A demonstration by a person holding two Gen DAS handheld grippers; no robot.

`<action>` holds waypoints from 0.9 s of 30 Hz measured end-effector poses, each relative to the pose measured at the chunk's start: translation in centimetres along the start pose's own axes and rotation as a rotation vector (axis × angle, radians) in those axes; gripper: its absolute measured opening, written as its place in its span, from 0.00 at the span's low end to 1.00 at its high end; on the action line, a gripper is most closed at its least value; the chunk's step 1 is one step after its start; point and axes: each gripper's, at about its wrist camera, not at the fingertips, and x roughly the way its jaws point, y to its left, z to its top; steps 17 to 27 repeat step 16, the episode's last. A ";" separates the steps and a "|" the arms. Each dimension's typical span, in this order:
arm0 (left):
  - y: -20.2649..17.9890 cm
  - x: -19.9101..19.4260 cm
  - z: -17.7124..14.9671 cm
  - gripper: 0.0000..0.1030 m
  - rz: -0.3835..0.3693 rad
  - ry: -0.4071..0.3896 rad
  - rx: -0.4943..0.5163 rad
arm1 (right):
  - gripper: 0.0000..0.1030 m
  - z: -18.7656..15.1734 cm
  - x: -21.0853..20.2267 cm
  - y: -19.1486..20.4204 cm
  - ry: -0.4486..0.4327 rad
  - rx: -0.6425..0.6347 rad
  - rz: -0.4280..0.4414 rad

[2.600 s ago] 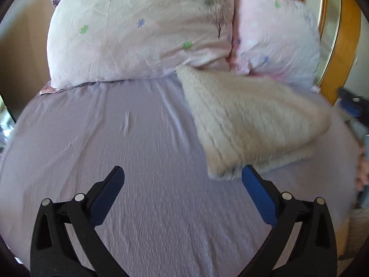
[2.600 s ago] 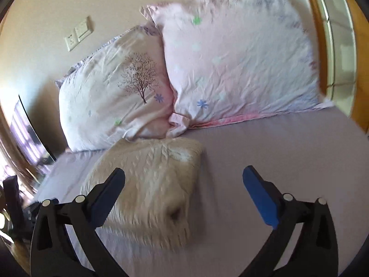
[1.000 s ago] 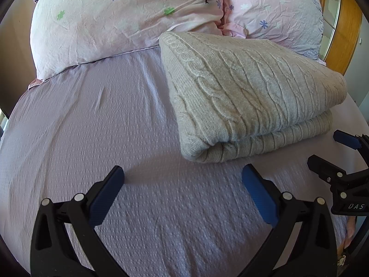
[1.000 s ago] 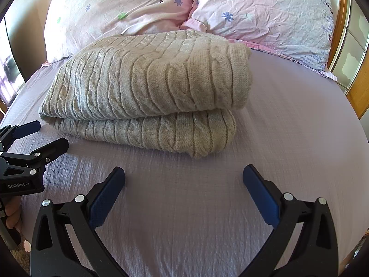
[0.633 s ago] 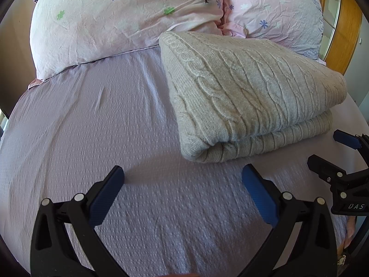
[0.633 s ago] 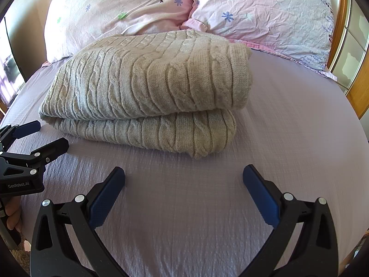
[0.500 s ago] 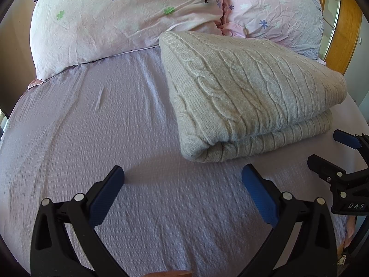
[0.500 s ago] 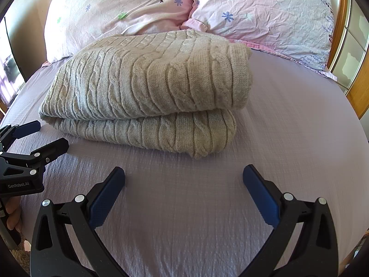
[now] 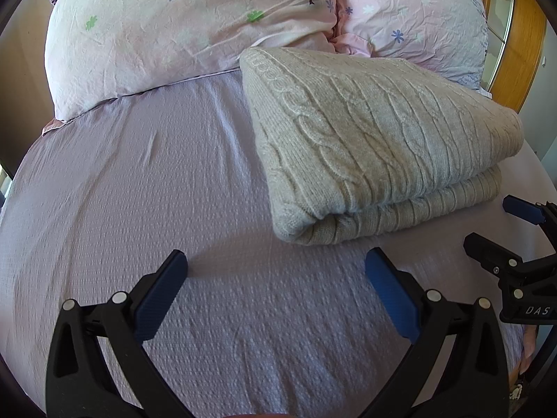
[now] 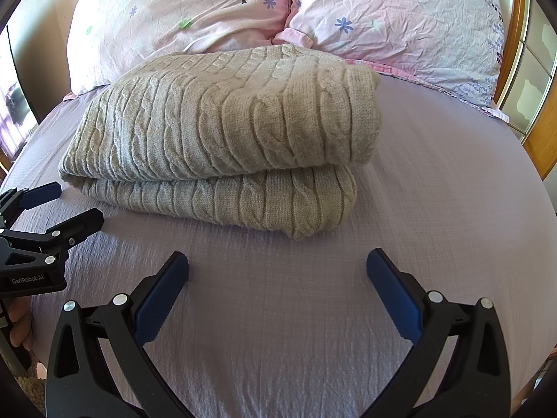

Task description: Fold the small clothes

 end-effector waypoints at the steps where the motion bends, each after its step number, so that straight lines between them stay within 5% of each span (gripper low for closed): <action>1: 0.0 0.0 0.0 0.98 0.000 0.000 0.000 | 0.99 0.0 0.0 0.0 0.000 0.000 0.000; 27: 0.0 0.0 0.0 0.98 0.000 0.002 0.000 | 0.99 0.0 0.0 0.0 0.000 0.000 0.000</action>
